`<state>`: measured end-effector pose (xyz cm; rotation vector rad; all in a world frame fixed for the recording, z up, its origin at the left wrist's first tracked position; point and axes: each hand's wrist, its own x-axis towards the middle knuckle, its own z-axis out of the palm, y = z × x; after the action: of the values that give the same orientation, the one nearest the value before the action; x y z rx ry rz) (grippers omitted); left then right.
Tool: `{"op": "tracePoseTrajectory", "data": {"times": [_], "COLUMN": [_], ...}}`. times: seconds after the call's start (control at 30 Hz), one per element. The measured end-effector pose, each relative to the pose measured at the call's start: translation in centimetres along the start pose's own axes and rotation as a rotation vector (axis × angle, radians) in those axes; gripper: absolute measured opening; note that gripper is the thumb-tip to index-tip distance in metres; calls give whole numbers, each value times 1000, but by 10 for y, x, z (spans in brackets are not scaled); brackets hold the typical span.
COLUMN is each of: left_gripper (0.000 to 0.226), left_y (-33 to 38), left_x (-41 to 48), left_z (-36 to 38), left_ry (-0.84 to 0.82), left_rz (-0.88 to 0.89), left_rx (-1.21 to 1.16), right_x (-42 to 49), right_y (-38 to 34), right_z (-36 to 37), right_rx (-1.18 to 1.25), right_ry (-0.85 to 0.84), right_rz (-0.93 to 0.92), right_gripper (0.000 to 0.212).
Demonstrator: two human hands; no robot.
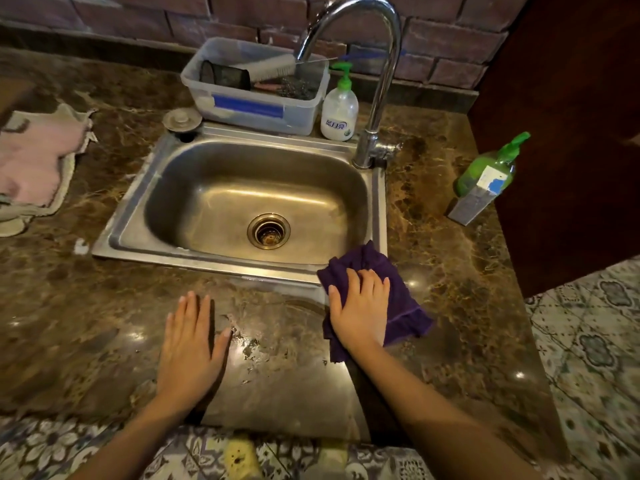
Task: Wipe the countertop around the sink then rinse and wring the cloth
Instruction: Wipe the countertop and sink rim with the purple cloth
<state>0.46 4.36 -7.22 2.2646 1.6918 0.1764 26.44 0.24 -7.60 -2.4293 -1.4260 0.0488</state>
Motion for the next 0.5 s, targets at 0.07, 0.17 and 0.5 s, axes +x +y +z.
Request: {"op": "tracePoseTrajectory", "data": {"times": [0.07, 0.17, 0.5], "left_gripper": [88, 84, 79], "left_y": [-3, -4, -5], "left_x": [0, -1, -2], "left_z": [2, 6, 8], "left_ry": [-7, 9, 4], "left_rz": [21, 22, 12], "left_rx": [59, 76, 89], "right_x": [0, 1, 9], "right_y": [-11, -26, -95], "right_z": [4, 11, 27], "right_rx": [-7, -19, 32], "right_ry": [-2, 13, -95], "right_rz": [39, 72, -38], "right_gripper": [56, 55, 56]}}
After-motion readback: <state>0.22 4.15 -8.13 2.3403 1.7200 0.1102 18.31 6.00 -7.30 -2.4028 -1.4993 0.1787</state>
